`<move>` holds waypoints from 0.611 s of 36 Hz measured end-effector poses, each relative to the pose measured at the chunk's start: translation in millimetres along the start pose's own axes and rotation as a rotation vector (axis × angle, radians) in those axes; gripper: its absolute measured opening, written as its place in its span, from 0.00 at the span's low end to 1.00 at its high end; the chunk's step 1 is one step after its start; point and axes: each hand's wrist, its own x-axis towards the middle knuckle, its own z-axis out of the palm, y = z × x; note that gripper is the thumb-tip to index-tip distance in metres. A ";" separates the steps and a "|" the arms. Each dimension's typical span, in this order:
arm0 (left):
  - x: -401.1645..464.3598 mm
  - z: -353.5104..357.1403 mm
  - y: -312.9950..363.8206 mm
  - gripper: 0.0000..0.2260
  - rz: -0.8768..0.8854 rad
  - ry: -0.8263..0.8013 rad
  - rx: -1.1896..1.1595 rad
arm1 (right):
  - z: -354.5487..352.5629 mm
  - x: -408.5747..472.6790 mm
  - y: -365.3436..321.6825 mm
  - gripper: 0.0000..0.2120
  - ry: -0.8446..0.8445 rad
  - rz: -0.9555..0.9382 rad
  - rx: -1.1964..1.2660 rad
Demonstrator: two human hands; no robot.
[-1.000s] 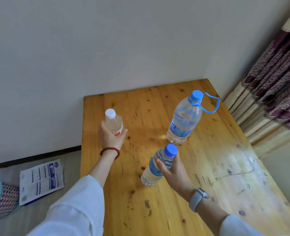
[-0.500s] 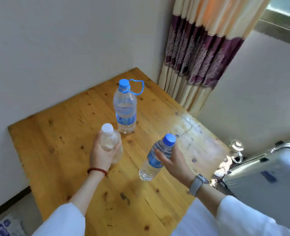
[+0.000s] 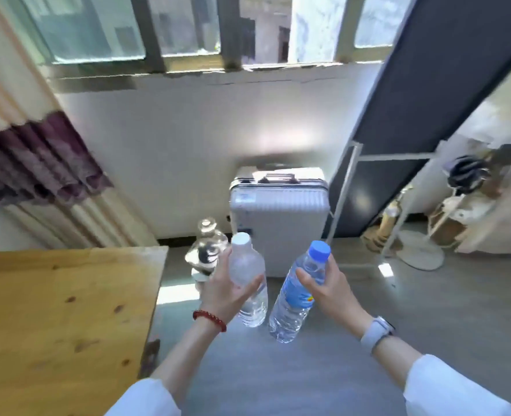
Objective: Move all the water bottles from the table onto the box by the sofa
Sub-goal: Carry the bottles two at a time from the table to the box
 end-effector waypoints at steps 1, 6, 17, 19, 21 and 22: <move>4.2 30.1 18.3 0.36 0.015 -0.040 -0.027 | -31.8 -5.6 11.6 0.15 0.064 0.027 0.014; 12.4 183.3 106.2 0.30 0.132 -0.253 -0.077 | -181.2 -39.5 71.2 0.16 0.370 0.137 0.061; 7.1 490.9 283.2 0.35 0.316 -0.753 -0.174 | -431.7 -115.8 195.7 0.09 0.919 0.230 0.133; 7.1 547.3 309.8 0.30 0.365 -0.798 -0.153 | -473.1 -124.6 217.4 0.09 0.984 0.269 0.111; 7.3 603.8 338.0 0.27 0.419 -0.849 -0.144 | -517.5 -131.0 238.6 0.12 1.025 0.311 0.084; 7.7 630.0 351.3 0.27 0.441 -0.877 -0.147 | -539.1 -133.3 248.1 0.12 1.041 0.331 0.069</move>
